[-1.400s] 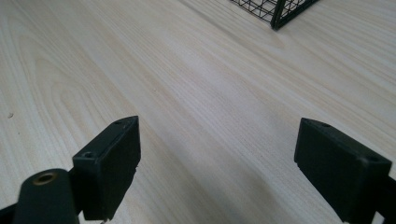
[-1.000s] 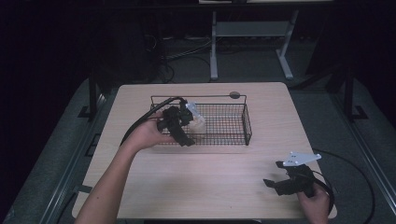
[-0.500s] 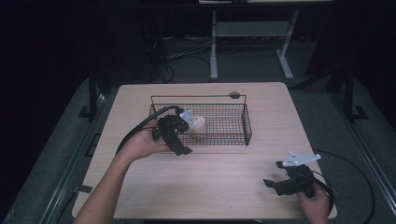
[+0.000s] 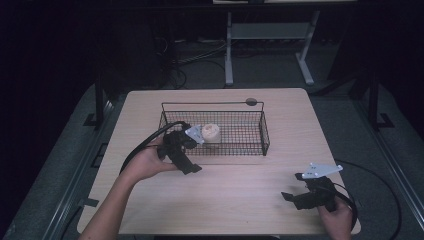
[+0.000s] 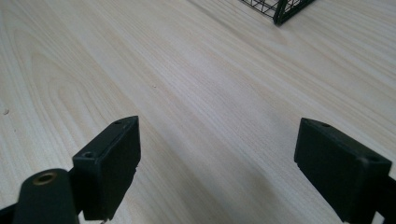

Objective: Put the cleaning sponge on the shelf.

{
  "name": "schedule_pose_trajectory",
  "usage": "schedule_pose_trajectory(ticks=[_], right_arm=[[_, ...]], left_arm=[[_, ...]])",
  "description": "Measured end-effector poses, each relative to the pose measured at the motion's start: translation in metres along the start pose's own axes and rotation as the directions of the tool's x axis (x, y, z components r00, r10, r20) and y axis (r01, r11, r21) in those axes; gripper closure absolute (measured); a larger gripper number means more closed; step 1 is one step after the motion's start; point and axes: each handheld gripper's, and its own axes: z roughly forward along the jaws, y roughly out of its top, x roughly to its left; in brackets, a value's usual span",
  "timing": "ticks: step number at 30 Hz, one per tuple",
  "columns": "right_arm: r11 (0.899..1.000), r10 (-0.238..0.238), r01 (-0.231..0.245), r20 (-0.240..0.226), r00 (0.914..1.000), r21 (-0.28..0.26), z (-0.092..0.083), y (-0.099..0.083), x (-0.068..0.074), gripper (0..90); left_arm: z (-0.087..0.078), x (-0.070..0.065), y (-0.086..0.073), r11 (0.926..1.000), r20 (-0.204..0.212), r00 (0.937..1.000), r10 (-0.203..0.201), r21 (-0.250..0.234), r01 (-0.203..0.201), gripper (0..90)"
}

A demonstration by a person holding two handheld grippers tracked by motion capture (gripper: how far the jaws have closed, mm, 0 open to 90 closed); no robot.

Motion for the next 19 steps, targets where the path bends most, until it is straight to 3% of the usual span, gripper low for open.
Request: schedule_pose_trajectory(ticks=[8,12,19], right_arm=[[1.0,-0.002,0.002,-0.003,1.0,0.003,0.0,0.0,0.001,14.2],[1.0,-0.002,0.002,-0.004,1.0,0.005,0.001,0.001,0.001,14.2],[1.0,0.003,-0.003,-0.005,1.0,0.003,0.001,0.001,0.004,14.2]], left_arm=[[-0.001,-0.014,-0.006,0.9997,-0.001,0.9998,0.02,-0.012,-0.02,20.1],[0.0,-0.02,-0.011,0.9999,0.005,0.9999,0.012,-0.005,-0.012,20.0],[-0.001,-0.031,-0.023,0.9995,0.008,1.0,0.002,-0.032,-0.001,20.0]])
